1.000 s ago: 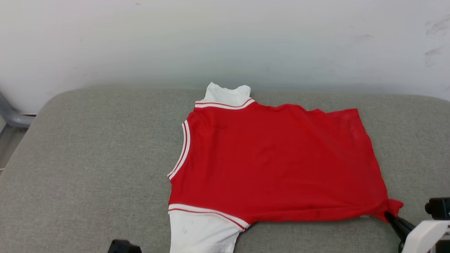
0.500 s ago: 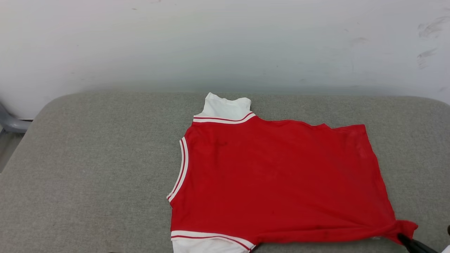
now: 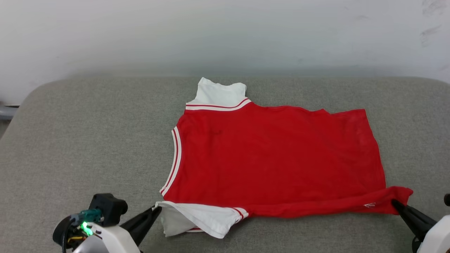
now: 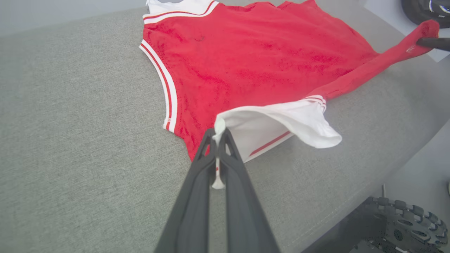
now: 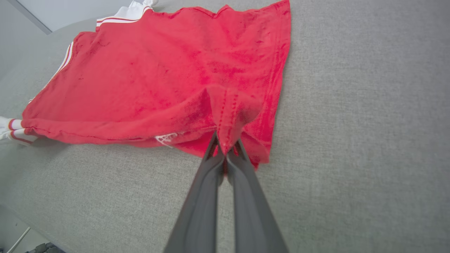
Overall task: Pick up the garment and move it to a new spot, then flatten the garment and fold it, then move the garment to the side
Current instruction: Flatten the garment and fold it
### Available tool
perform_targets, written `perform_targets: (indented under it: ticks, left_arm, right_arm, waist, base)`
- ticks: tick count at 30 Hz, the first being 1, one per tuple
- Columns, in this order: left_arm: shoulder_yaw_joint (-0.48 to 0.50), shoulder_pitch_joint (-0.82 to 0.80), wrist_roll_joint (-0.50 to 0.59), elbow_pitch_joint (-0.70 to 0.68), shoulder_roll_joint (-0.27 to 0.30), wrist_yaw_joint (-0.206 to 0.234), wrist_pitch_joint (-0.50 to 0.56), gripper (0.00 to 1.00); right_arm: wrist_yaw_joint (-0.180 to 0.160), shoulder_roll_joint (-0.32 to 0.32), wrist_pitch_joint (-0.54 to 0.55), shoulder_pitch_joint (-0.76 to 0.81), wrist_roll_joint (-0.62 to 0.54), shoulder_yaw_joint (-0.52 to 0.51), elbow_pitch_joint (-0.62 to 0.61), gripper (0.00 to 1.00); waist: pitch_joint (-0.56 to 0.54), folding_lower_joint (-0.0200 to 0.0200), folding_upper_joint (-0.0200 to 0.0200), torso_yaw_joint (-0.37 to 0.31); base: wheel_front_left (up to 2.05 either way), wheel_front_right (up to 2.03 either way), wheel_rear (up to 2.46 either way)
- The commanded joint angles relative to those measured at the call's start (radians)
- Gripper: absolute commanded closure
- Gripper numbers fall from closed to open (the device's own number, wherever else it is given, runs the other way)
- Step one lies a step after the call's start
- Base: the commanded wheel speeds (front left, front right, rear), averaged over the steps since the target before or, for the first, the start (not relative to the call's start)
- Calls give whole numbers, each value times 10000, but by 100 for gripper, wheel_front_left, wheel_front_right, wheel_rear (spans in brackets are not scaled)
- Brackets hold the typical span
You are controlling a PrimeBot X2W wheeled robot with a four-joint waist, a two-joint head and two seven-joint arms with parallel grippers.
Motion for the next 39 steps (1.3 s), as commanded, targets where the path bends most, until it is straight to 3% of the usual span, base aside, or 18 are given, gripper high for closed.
perform_targets:
  ticks: [1,17,28,29,30,31,32,39]
  left_arm:
    - [-86,-479,315,109,153,-87,251,100]
    - [-329,-3477,944,2052,-398,-805,1046,100]
    - [-903,-4783,1338,4343,-863,-1282,1070,100]
    - [-1018,-4850,1491,4512,-874,-1290,1015,98]
    - [-1107,-4880,1568,4669,-940,-1310,944,49]
    - [-1080,-4884,1509,4825,-1090,-1272,790,0]
    - [-1037,-4868,1471,4968,-1215,-1229,626,0]
    - [-647,-4489,1124,5610,-1837,-804,-487,0]
  right_arm:
    - [-12,143,157,-257,-165,-84,-83,100]
    - [-12,1115,1556,-2137,-1769,-209,715,100]
    - [-12,1677,2009,-3132,-2623,-137,1733,100]
    - [-12,1752,1999,-3177,-2662,-139,1830,100]
    - [-12,1822,2027,-3204,-2706,-146,1965,100]
    - [-12,1879,2011,-3231,-2744,-171,2075,76]
    - [-12,1941,1909,-3252,-2805,-260,2185,0]
    - [-12,2102,1654,-3033,-3119,-327,2460,0]
  waist:
    - [341,-1,-1,-122]
    - [1610,-1,-1,-448]
    - [2041,-1,-1,-573]
    - [2040,-1,-1,-582]
    - [2020,-1,-1,-585]
    - [1980,-1,-1,-579]
    - [1921,-1,-1,-568]
    - [1276,-1,-1,-446]
  base:
    - [0,0,0]
    - [0,0,0]
    - [0,0,0]
    - [0,0,0]
    - [0,0,0]
    - [0,0,0]
    - [0,0,0]
    - [0,0,0]
